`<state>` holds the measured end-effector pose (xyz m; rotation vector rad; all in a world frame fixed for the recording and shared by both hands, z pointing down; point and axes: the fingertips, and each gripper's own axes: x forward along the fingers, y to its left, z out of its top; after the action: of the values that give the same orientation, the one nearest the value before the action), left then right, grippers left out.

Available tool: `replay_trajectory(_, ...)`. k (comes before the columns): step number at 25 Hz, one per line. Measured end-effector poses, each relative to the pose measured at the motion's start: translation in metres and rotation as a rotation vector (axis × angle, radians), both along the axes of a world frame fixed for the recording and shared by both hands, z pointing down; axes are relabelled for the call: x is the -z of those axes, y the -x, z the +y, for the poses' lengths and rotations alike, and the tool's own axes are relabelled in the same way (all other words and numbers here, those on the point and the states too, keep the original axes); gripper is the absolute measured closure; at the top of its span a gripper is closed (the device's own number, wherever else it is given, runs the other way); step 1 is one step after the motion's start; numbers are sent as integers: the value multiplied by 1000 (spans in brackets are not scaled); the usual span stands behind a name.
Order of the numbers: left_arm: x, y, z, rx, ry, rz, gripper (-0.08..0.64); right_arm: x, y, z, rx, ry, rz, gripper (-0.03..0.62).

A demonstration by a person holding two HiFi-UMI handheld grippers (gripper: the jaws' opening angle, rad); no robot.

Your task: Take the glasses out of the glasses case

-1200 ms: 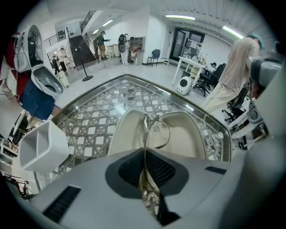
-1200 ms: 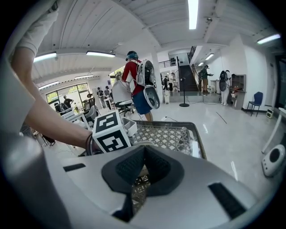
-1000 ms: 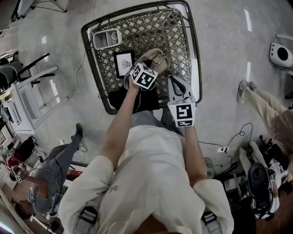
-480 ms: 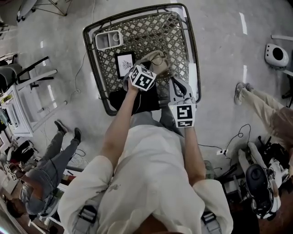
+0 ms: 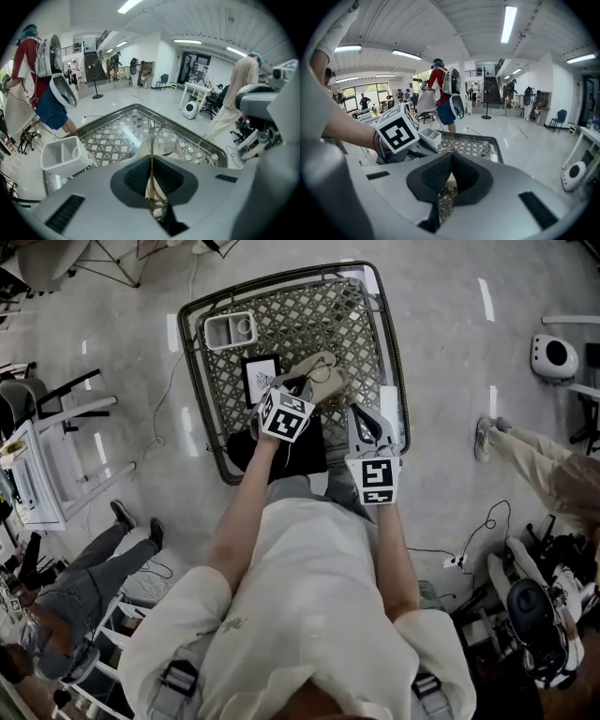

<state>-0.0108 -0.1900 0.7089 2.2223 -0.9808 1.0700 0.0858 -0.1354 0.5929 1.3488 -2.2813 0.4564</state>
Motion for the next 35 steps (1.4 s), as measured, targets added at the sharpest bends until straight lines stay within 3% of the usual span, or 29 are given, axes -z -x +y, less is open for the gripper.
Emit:
replay_trajectory(19, 135, 30, 10, -22, -259, 243, 529, 59, 14, 13, -103, -126, 84, 586)
replay_trajectory(28, 191, 30, 28, -69, -346, 311, 529, 99, 6, 24, -148, -175, 103, 586)
replay_trajectory(35, 226, 28, 33, -66, -430, 311, 529, 132, 0, 22, -134, -235, 86, 586)
